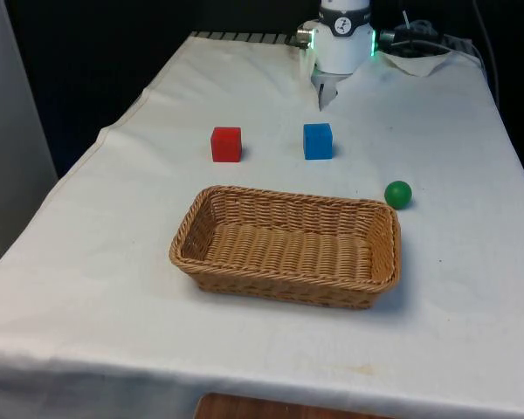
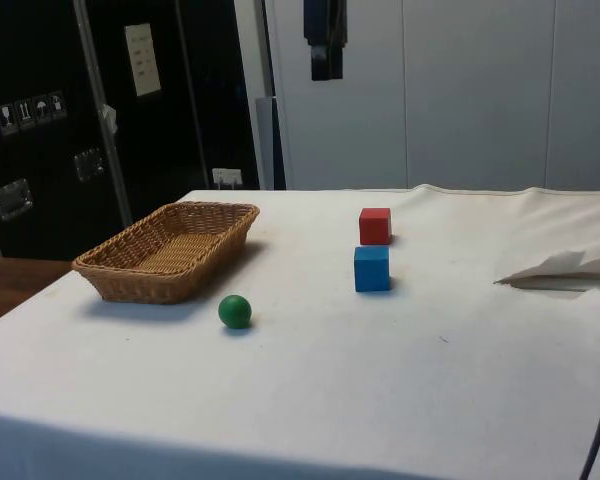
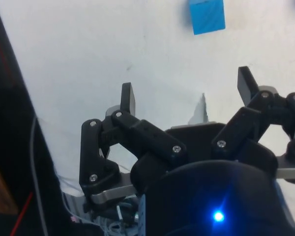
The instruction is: Place all non-red objects into the basket.
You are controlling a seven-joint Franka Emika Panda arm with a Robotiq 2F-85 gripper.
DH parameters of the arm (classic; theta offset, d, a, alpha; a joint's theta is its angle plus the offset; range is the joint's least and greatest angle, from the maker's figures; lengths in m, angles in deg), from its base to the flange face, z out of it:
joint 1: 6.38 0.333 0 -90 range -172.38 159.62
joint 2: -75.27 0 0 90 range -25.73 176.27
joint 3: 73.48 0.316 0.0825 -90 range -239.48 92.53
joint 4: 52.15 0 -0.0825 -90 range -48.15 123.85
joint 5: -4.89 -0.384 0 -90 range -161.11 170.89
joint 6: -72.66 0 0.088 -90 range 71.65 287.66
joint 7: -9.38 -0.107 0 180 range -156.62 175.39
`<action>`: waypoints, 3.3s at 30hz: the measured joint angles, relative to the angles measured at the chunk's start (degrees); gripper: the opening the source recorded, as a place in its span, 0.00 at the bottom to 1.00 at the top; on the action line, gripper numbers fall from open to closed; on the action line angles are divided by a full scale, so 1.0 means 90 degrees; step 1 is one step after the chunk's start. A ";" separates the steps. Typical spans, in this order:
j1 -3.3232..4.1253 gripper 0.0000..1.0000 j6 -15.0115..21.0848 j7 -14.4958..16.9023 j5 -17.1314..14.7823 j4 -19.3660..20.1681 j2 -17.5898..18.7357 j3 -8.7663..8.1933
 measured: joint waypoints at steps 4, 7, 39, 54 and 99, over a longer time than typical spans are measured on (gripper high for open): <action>-0.0013 1.00 0.0000 0.0000 0.0242 0.0159 -0.0095 0.0006; -0.0019 1.00 0.0000 0.0000 0.0369 0.0242 -0.0121 0.0006; -0.0153 1.00 0.1598 0.0102 0.0770 0.1604 0.0108 -0.0006; -0.0204 1.00 0.2852 0.0210 0.0764 0.2107 0.0681 -0.0032; -0.0197 1.00 0.5106 0.0592 -0.0115 0.2075 0.3056 0.0197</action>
